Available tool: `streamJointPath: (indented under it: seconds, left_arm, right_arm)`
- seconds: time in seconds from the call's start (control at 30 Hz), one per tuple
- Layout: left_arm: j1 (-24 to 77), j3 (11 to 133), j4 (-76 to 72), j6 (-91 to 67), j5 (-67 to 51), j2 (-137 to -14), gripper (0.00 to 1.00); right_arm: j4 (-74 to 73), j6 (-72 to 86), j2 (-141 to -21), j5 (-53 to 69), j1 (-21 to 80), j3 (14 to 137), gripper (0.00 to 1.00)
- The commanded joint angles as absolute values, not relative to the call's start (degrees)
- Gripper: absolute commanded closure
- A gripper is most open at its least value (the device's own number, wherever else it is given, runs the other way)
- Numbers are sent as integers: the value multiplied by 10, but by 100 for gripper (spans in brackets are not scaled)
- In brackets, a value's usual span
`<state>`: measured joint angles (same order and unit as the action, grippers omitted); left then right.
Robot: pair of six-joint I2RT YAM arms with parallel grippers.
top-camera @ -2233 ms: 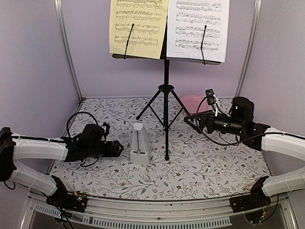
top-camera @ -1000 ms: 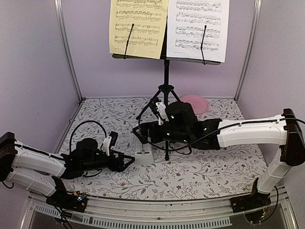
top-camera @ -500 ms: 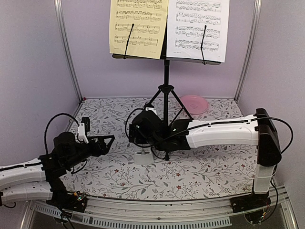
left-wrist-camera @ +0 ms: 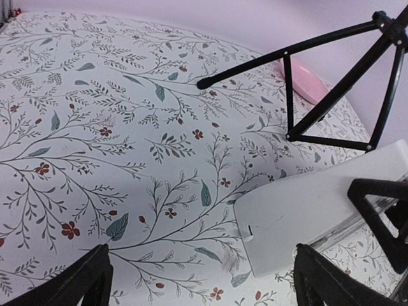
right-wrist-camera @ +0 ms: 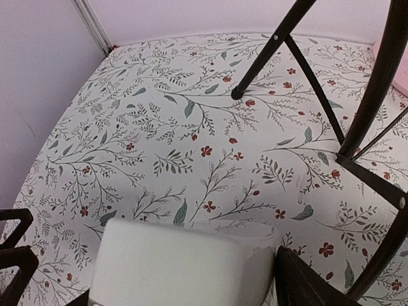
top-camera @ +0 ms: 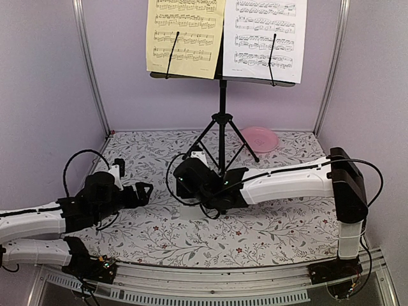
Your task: Set up the instrument practice props
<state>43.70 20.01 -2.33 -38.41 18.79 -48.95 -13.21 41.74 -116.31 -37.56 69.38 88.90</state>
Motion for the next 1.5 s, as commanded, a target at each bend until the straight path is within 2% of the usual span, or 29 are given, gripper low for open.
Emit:
streamJointPath:
  seconds: [0.0, 0.2, 0.43, 0.57, 0.9, 1.47]
  left_arm:
    - [431, 224, 1, -373, 187, -515, 1]
    - [431, 191, -57, -325, 113, -491, 1]
    - [432, 132, -161, -258, -28, -472, 4]
    - [443, 114, -197, -230, -65, -499, 6]
    - [504, 43, -329, -128, -63, -555, 3]
    - [621, 102, -424, -63, 64, -796, 2]
  right_arm:
    - [-54, 345, -1133, -354, 695, 843, 33]
    - [0, 275, -1097, -302, 696, 795, 43]
    - [63, 201, -1041, -200, 684, 733, 47]
    - [96, 170, -1018, -141, 671, 700, 47]
    - [155, 120, -972, -32, 649, 630, 50]
    - [179, 108, -956, 36, 636, 602, 53]
